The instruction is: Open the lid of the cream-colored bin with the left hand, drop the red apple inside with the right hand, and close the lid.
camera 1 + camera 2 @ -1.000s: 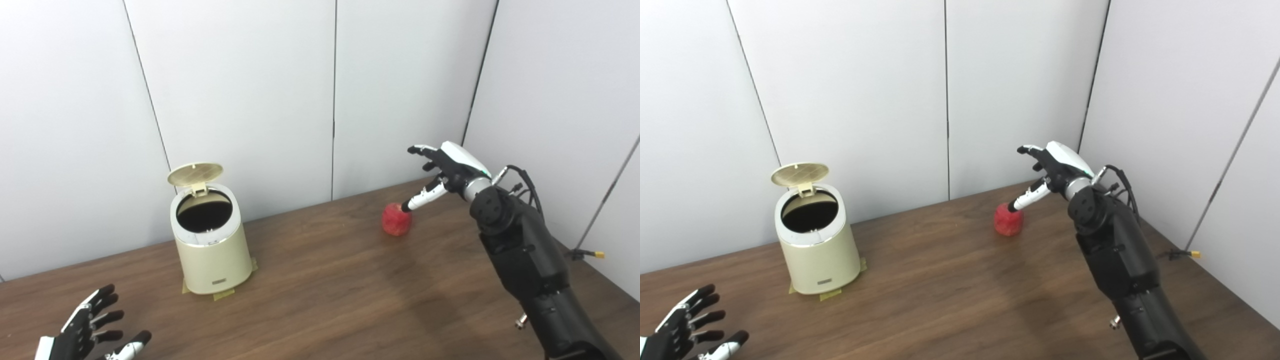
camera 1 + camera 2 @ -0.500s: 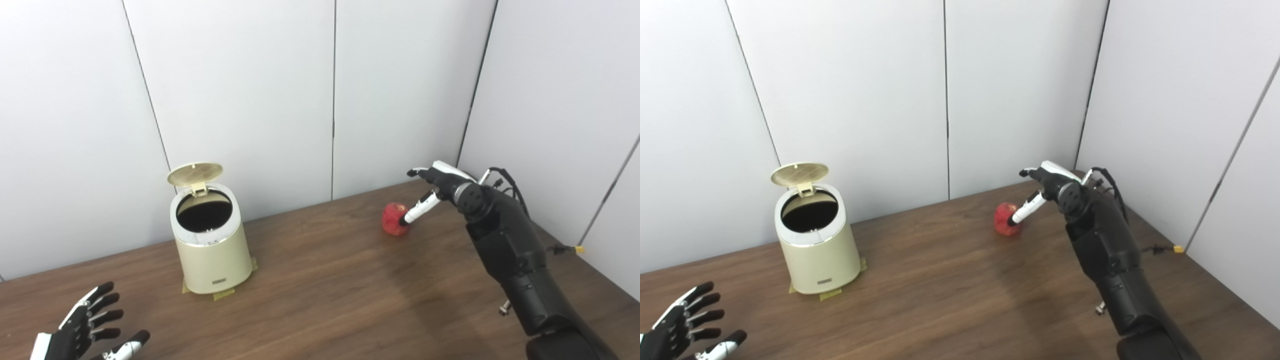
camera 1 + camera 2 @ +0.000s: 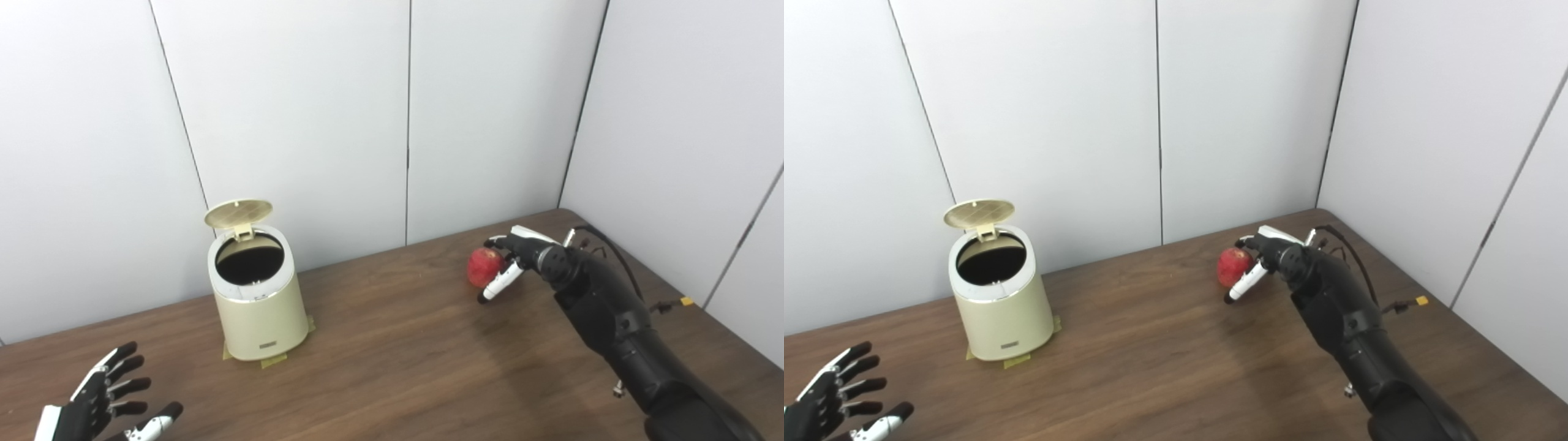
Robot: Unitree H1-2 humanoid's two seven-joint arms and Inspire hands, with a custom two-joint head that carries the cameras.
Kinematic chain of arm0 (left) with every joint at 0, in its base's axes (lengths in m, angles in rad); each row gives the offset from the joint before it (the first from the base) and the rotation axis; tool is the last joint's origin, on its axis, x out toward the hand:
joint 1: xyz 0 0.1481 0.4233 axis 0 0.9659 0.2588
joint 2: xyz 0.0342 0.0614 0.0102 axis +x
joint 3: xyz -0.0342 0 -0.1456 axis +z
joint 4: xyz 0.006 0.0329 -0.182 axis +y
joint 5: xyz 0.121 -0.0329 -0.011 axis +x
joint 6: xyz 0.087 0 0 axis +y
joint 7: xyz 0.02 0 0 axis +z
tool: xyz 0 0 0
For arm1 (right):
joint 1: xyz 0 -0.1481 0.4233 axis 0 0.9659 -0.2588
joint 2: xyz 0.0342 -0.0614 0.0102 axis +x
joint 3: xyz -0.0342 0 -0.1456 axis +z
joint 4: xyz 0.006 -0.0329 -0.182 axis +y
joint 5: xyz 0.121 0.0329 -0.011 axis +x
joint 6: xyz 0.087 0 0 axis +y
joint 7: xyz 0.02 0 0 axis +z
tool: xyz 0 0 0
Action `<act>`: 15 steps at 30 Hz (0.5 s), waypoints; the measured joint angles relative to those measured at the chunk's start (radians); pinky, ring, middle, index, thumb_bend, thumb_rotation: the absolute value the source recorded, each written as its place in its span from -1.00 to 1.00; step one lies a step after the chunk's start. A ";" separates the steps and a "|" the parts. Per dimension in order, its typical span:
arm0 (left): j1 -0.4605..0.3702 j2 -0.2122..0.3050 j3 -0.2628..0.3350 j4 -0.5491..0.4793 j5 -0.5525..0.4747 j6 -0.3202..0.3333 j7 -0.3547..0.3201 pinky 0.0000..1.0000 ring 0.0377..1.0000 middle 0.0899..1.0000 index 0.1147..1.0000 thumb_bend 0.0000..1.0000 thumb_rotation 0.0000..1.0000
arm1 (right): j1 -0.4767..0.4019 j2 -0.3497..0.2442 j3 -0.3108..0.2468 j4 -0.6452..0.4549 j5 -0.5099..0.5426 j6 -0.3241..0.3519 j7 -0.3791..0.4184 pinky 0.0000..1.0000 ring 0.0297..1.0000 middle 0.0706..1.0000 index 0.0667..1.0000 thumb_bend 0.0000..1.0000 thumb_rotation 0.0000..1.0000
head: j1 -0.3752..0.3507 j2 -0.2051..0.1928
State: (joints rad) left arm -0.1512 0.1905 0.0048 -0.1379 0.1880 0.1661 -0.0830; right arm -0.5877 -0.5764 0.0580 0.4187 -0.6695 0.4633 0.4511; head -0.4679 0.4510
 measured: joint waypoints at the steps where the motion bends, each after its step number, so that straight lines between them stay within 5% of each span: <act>1: 0.000 0.000 -0.001 -0.008 0.004 0.003 0.000 0.30 0.49 0.66 0.76 0.26 -1.00 | -0.003 0.000 0.006 0.006 0.001 0.000 -0.008 0.41 0.71 0.87 0.81 0.79 -0.52 | 0.000 0.000; 5: 0.001 -0.003 -0.001 -0.014 0.004 0.016 0.000 0.25 0.48 0.69 0.79 0.24 -1.00 | -0.005 0.005 0.021 0.013 0.018 0.001 -0.062 0.29 0.53 0.74 0.73 0.69 -0.67 | 0.000 0.000; 7: 0.001 -0.007 -0.001 -0.014 0.001 0.017 -0.002 0.25 0.49 0.70 0.80 0.21 -1.00 | -0.001 0.014 0.016 0.014 0.041 -0.002 -0.098 -0.10 0.05 0.37 0.57 0.56 -0.90 | 0.012 0.006; 8: 0.001 -0.008 -0.001 -0.015 -0.001 0.017 -0.003 0.25 0.49 0.71 0.80 0.21 -1.00 | 0.002 0.021 0.012 0.014 0.055 -0.004 -0.118 -0.16 -0.03 0.30 0.52 0.54 -0.94 | 0.012 0.006; 10: 0.003 -0.009 -0.001 -0.020 -0.005 0.017 -0.005 0.28 0.51 0.72 0.80 0.22 -1.00 | 0.008 0.038 0.004 0.028 0.077 -0.024 -0.174 -0.28 -0.18 -0.05 0.24 0.18 -0.99 | 0.015 0.009; 15: 0.005 -0.011 -0.001 -0.035 -0.017 0.017 -0.006 0.29 0.52 0.75 0.81 0.19 -1.00 | 0.043 0.062 -0.003 0.050 0.115 -0.081 -0.306 -0.40 -0.29 -0.11 -0.09 0.06 -1.00 | 0.021 0.014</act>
State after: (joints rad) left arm -0.1461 0.1796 0.0040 -0.1733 0.1710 0.1828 -0.0893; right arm -0.5450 -0.5147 0.0554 0.4687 -0.5550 0.3826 0.1449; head -0.4464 0.4648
